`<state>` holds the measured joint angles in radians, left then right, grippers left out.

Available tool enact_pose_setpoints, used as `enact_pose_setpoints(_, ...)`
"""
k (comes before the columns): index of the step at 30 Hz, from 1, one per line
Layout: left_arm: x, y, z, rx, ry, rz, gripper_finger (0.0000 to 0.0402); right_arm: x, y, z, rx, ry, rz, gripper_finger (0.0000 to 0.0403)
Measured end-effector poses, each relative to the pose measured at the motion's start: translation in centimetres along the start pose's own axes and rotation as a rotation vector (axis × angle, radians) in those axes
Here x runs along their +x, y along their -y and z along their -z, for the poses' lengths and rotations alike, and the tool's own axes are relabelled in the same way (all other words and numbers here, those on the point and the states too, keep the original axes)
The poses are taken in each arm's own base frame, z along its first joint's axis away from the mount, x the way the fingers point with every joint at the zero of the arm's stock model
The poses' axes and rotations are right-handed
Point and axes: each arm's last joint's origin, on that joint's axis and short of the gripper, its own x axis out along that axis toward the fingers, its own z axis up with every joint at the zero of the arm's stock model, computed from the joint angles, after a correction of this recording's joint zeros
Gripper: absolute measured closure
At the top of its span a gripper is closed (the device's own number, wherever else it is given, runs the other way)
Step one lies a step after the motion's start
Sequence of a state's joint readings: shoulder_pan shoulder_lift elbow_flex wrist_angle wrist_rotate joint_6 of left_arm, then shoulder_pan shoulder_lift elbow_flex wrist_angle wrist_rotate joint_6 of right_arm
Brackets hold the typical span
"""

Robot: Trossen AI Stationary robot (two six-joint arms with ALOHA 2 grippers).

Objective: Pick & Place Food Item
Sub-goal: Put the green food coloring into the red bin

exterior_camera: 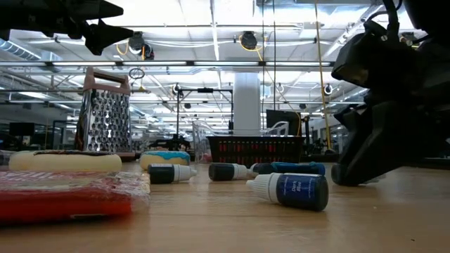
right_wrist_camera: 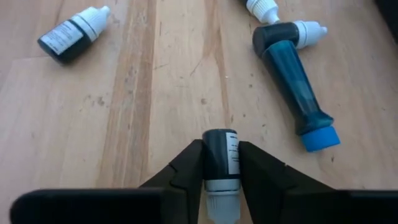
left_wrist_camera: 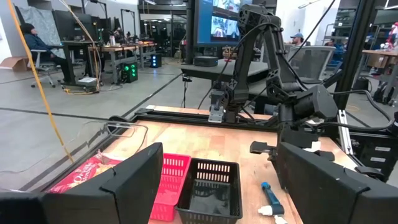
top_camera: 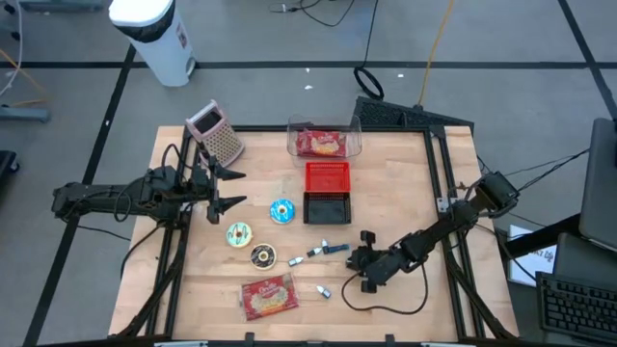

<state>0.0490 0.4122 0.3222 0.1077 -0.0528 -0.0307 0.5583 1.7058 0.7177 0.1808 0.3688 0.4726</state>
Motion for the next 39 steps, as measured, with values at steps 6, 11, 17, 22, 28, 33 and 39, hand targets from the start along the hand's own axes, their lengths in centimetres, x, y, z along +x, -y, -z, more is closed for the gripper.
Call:
enact_pose_setpoints(6,0.0,0.0,0.0,0.0,0.0,0.0,0.0091,-0.6,0.0,-1.0,-0.033,0.038,-0.078,0.0334)
enact_pose_setpoints(11,0.0,0.0,0.0,0.0,0.0,0.0,0.0091,-2.3,0.2,-2.5,-0.048,0.111,-0.102,0.0321)
enact_pose_setpoints(17,0.0,0.0,0.0,0.0,0.0,0.0,0.0091,-5.3,0.6,-4.8,-0.05,0.258,-0.145,0.0328)
enact_pose_setpoints(22,0.0,0.0,0.0,0.0,0.0,0.0,0.0091,-7.8,2.0,-7.1,-0.007,0.409,-0.157,0.0333)
enact_pose_setpoints(28,0.0,0.0,0.0,0.0,0.0,0.0,0.0091,-9.3,4.1,-8.6,-0.021,0.496,-0.101,0.033)
enact_pose_setpoints(33,0.0,0.0,0.0,0.0,0.0,0.0,0.0091,-8.8,5.9,-9.2,-0.044,0.51,-0.025,0.0332)
enact_pose_setpoints(39,0.0,0.0,0.0,0.0,0.0,0.0,0.0091,-7.4,8.9,-10.0,-0.006,0.512,0.089,0.0329)
